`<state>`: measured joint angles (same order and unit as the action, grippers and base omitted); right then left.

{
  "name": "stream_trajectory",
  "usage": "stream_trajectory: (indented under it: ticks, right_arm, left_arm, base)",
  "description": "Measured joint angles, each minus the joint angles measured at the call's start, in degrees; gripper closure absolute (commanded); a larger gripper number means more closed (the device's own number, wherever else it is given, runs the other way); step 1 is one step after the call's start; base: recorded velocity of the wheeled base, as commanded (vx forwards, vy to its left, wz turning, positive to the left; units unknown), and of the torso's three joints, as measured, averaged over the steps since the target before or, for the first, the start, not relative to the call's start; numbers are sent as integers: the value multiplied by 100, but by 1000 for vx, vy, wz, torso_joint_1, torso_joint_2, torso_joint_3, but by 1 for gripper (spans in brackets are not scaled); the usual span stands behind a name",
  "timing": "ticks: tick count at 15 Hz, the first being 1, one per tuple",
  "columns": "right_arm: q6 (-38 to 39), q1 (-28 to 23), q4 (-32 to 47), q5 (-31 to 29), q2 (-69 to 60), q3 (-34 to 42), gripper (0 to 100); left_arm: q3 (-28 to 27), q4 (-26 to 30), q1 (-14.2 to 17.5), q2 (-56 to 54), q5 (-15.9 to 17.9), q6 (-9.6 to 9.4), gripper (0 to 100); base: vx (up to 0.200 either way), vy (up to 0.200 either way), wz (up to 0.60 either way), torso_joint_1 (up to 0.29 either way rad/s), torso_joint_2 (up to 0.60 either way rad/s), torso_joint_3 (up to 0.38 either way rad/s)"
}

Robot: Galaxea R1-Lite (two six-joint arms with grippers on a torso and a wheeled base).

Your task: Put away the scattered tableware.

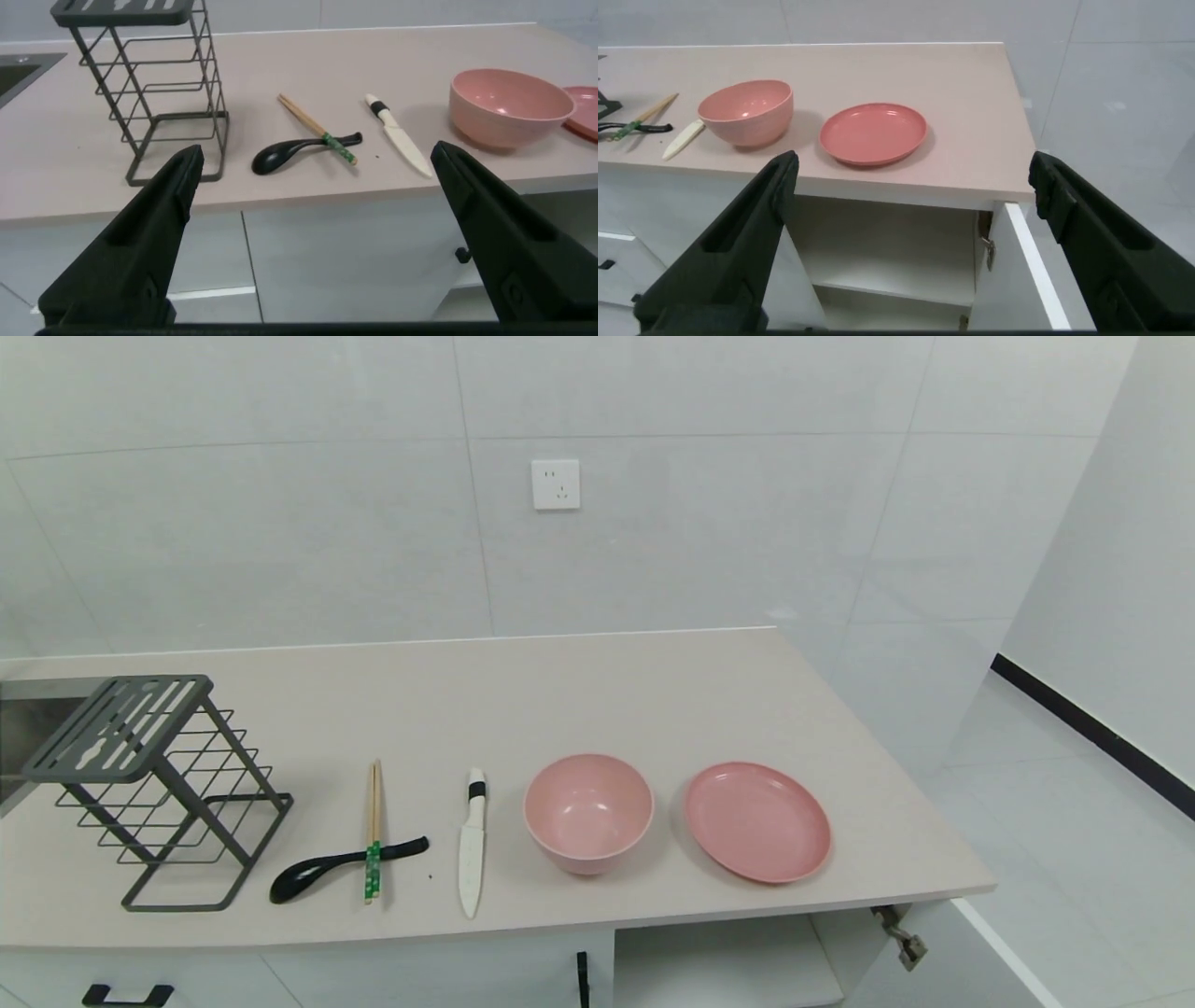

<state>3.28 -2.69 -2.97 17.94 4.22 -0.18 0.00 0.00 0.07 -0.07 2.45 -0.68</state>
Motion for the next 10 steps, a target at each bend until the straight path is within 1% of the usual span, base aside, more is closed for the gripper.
stream_trajectory:
  ticks: [1, 3, 8, 10]
  right_arm:
    - [2, 5, 2, -2, 0, -2, 0]
    - [2, 2, -4, 4, 0, -2, 0]
    - [-126, 2, 11, 50, 0, 2, 0]
    - [-293, 6, 40, 63, 0, 2, 0]
  left_arm:
    - [0, -7, 6, 0, 4, -2, 0]
    - [0, -2, 2, 0, 4, -16, 0]
    - [0, -5, 6, 0, 39, -32, 0]
    - [0, -7, 11, 0, 44, -2, 0]
  base:
    - [0, 0, 0, 198, -364, -183]
    - [0, 0, 0, 83, -173, -75]
    - [0, 0, 0, 0, 0, 0]
    - [0, 0, 0, 0, 0, 0]
